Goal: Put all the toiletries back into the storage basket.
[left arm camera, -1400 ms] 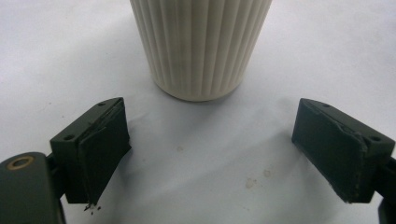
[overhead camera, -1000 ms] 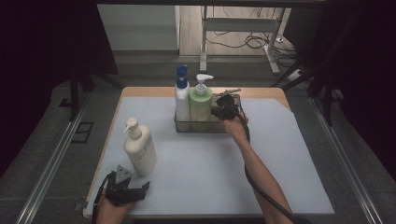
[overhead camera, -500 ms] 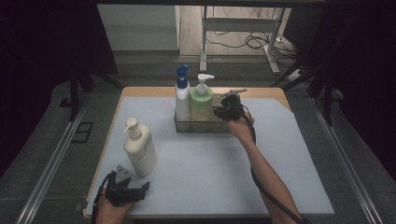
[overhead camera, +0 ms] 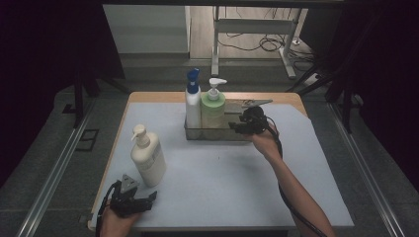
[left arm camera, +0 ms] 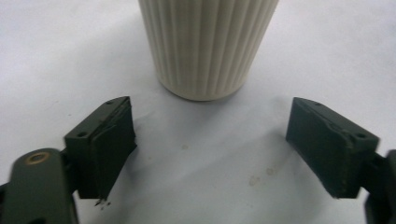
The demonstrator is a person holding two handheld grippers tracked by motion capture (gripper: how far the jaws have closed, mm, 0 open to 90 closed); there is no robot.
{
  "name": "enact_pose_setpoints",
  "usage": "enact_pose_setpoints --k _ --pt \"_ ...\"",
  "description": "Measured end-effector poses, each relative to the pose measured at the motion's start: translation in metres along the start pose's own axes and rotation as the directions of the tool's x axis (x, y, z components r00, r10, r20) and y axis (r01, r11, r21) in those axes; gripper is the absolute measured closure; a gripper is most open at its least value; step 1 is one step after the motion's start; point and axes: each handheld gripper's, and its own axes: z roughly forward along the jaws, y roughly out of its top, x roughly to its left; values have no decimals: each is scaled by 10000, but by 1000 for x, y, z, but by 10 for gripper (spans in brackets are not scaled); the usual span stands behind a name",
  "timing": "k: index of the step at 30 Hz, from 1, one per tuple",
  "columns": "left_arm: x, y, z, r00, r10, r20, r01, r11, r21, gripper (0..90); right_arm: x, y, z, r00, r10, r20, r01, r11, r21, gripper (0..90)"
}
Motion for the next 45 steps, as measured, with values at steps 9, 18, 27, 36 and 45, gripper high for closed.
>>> enact_pose_setpoints --k 9,18,27,36,45 --pt "3 -1 -7 10000 34 -42 -33 9999 122 287 10 -16 -34 9968 -635 -482 629 9979 -141 266" --pt "8 -2 -14 10000 -82 56 80 9996 287 470 18 -51 -66 9914 -1158 -604 1161 9932 11 196" --pt "15 -2 -17 9991 -424 8 423 9984 374 627 16 -94 -83 9941 -1000 -418 1011 9946 241 162" --pt "24 1 -16 9971 -739 -192 747 9963 420 693 18 -126 -91 9957 -810 -444 825 9960 334 132" --pt "31 6 -12 9960 -788 -412 804 9960 399 701 22 -152 -93 9963 -700 -491 726 9960 519 95"
